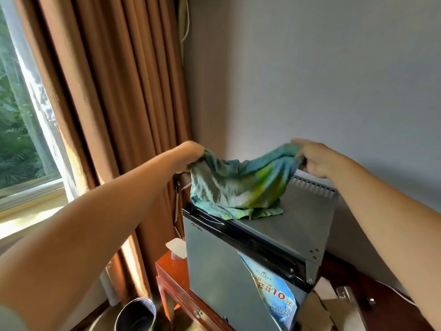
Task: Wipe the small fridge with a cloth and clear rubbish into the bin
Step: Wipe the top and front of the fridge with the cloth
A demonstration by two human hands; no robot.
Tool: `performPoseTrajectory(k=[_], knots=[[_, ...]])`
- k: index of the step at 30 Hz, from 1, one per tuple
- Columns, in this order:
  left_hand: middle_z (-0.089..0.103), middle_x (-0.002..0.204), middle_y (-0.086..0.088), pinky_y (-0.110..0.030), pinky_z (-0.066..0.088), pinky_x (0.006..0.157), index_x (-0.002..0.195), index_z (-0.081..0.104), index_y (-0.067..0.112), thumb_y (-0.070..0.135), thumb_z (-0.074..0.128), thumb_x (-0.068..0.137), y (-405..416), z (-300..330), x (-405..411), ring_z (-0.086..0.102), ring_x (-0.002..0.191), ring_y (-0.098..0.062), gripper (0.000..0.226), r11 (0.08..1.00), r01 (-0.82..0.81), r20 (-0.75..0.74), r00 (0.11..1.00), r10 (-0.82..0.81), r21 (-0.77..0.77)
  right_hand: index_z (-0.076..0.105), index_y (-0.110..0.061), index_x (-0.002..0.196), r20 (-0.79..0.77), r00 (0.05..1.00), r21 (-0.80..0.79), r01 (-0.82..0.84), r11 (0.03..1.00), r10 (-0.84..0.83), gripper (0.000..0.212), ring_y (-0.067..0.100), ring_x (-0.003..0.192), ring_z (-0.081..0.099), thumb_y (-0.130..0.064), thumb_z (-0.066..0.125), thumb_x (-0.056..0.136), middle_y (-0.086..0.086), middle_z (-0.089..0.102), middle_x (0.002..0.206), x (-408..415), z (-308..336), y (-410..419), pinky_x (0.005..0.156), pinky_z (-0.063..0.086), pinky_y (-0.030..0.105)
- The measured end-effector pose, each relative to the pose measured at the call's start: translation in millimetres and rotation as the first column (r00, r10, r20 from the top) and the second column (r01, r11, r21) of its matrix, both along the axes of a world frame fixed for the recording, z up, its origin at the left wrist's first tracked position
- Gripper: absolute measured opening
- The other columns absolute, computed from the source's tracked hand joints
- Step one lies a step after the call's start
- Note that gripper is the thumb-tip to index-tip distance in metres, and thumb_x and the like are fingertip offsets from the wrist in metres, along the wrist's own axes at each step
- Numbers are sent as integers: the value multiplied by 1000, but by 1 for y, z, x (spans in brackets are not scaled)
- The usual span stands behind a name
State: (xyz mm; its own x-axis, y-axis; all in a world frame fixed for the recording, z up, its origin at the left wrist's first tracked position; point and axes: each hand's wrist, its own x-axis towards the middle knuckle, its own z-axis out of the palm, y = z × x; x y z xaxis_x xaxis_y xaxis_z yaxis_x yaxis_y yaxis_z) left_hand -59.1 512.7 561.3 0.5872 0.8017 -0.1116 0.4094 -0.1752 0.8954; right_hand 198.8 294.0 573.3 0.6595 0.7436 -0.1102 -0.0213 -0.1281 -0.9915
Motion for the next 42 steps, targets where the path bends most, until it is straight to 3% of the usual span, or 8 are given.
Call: performPoseTrajectory(k=[4, 9, 13, 16, 20, 30, 36, 42], knots=[[66, 78, -12, -31, 52, 59, 66, 67, 21, -14, 27, 88, 8, -6, -7, 61, 65, -24, 57, 984, 140, 337, 937, -97, -106, 63, -34, 130, -108, 973, 254, -171, 952, 204, 49, 25, 103, 67, -2, 37, 104, 15, 65, 127, 0, -6, -12, 85, 55, 34], [58, 63, -11, -22, 33, 44, 66, 69, 18, -10, 33, 80, 21, -61, -10, 46, 51, -21, 48, 979, 136, -37, 991, -132, 152, 61, -22, 135, 538, 746, -452, -139, 881, 393, 75, 16, 112, 62, 24, 33, 83, -2, 76, 90, 5, -50, -23, 89, 41, 23], [59, 69, -16, -22, 25, 43, 70, 72, 20, -6, 33, 77, 12, -63, 1, 38, 51, -22, 47, 968, 113, -37, 994, -107, 224, 59, -30, 136, 529, 693, -552, -156, 819, 489, 84, 18, 134, 46, 23, 30, 78, -13, 77, 98, 14, -57, -12, 100, 34, 30], [60, 67, -16, -23, 27, 43, 72, 72, 21, -5, 33, 80, 10, -61, 6, 39, 49, -23, 47, 964, 89, 9, 995, -95, 250, 63, -35, 130, 414, 717, -631, -218, 744, 561, 57, 18, 135, 45, 3, 59, 88, -6, 71, 121, 14, -52, -6, 111, 32, 34], [67, 71, -18, -37, 42, 58, 78, 73, 16, -5, 33, 81, 4, -48, 16, 50, 63, -30, 45, 959, 107, 65, 990, -128, 262, 61, -28, 133, 220, 756, -554, -423, 717, 617, 53, 12, 130, 51, -2, 63, 87, -8, 70, 125, 7, -40, 11, 111, 28, 33], [64, 90, -34, -45, 40, 66, 71, 68, 21, 2, 34, 68, -1, 8, 30, 52, 73, -31, 40, 925, 60, 266, 949, -170, 376, 57, -31, 135, 556, 643, -558, -181, 810, 527, 60, 22, 98, 63, -5, 68, 82, 4, 65, 111, -3, -60, 48, 82, 53, 33], [62, 77, -15, -34, 42, 60, 69, 68, 20, -7, 32, 75, -9, 9, 40, 52, 70, -27, 45, 936, 75, 223, 962, -159, 344, 63, -34, 129, 155, 833, -263, -483, 835, 531, 41, 19, 114, 65, -25, 71, 90, 0, 71, 122, -20, -38, 59, 103, 43, 38], [62, 73, -14, -34, 42, 60, 67, 70, 24, -2, 33, 74, -1, 10, 41, 52, 66, -27, 46, 954, -16, 206, 977, -48, 299, 76, -19, 97, 500, 839, -160, -153, 975, 214, 15, 13, 99, 63, -12, 66, 88, -5, 71, 101, -34, -45, 74, 88, 48, 32]])
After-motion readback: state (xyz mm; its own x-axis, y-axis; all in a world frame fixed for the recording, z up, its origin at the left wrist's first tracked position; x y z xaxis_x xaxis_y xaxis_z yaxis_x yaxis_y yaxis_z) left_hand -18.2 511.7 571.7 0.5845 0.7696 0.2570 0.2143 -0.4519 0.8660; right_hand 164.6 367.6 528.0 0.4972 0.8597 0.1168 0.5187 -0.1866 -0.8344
